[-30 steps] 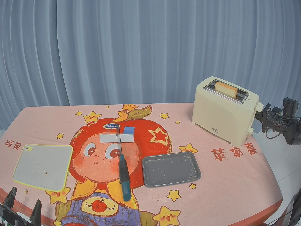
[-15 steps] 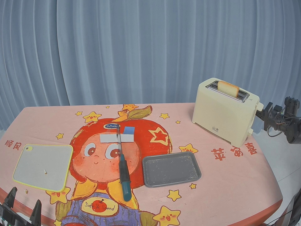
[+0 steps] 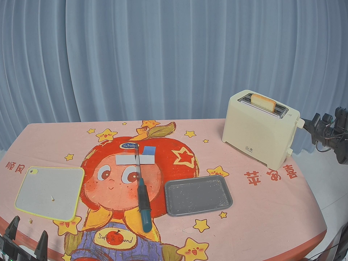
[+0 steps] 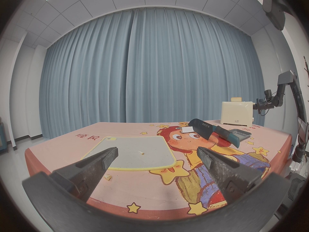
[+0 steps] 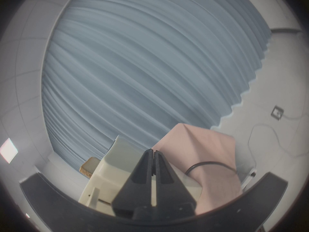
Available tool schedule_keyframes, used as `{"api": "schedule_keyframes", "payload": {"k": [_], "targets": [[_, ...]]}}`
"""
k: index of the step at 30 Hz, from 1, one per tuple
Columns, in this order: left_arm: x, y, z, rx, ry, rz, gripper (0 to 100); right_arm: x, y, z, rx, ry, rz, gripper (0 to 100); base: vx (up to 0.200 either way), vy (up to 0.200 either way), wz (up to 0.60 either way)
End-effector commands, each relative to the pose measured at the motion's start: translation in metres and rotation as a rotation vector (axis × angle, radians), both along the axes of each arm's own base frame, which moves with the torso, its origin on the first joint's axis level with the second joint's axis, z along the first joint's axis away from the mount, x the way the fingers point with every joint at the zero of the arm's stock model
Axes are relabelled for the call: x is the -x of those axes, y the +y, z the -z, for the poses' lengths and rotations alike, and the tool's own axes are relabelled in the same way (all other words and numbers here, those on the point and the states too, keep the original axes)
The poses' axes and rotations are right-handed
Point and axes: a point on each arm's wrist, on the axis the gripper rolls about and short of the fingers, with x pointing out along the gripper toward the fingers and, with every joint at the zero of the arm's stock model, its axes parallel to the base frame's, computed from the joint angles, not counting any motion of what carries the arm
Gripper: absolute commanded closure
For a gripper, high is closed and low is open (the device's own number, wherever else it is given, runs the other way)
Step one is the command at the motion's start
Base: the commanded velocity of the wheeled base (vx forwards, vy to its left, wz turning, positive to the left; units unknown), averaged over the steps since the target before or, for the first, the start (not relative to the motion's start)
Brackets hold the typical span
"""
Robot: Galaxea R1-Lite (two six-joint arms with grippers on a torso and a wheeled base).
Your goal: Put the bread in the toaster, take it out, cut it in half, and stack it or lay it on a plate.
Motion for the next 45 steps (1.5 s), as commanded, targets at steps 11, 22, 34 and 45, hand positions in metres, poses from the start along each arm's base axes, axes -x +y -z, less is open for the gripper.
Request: {"api": "schedule_keyframes", "payload": {"k": [11,22,34,45], "targets": [[-0.001,0.0,0.004,0.0,0.017,0.0,0,0.043,-0.009,-0.005,0.666,-0.38,0.005,100,0.0,0.0,0.0],[-0.001,0.0,0.004,0.0,0.017,0.0,0,0.051,0.006,0.012,0.819,-0.552,-0.094,100,0.0,0.0,0.0],[-0.001,0.0,0.004,0.0,0.017,0.0,0,0.064,0.014,-0.004,0.821,-0.607,-0.127,100,0.0,0.0,0.0],[-0.001,0.0,0.004,0.0,0.017,0.0,0,0.071,0.031,-0.007,0.807,-0.624,-0.171,100,0.0,0.0,0.0]]}}
